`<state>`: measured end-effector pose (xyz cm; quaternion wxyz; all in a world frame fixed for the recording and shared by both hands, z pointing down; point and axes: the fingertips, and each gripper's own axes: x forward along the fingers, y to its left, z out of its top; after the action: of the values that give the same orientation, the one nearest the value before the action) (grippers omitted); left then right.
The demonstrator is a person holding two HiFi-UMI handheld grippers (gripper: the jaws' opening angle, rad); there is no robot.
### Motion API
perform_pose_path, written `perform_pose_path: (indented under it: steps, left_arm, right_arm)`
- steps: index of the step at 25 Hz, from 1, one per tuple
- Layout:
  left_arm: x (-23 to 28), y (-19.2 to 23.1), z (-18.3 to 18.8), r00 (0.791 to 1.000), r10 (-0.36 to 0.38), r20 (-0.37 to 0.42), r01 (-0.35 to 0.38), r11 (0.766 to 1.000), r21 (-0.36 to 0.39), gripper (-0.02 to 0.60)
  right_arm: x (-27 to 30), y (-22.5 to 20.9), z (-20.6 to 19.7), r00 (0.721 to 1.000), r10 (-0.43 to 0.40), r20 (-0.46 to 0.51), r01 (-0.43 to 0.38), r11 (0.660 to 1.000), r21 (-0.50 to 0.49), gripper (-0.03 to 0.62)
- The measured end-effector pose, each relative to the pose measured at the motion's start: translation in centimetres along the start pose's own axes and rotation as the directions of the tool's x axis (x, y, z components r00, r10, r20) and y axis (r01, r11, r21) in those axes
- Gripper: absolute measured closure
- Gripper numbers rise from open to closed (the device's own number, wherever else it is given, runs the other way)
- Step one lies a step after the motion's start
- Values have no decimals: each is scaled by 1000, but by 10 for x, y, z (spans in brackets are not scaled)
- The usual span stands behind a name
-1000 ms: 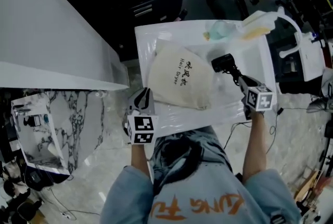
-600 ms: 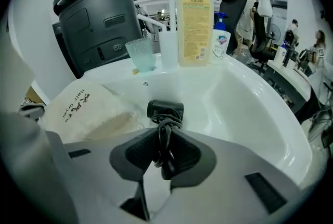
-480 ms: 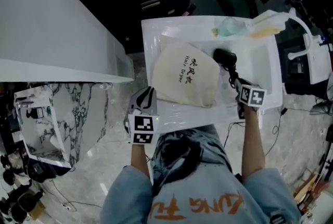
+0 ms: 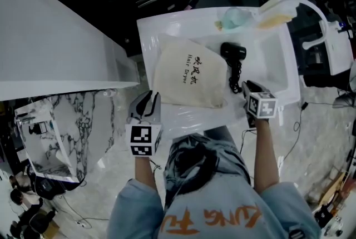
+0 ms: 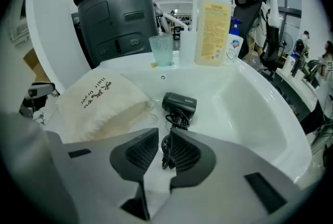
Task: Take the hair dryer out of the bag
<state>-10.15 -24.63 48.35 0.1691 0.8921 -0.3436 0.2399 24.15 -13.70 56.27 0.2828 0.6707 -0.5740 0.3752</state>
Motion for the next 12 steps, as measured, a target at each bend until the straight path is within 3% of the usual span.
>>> perform_pose_path:
  steps: [5,12]
  left_arm:
    - [19,-36,37,994,-39,98,39,999,-6,518]
    - [42,-95,110,970,-96,222,87,995,51,526]
  right_arm:
    - [-10,6,19,995,54,86,-55,998,5,531]
    - [-33,1,66,972,117,204,-110,993,-47,544]
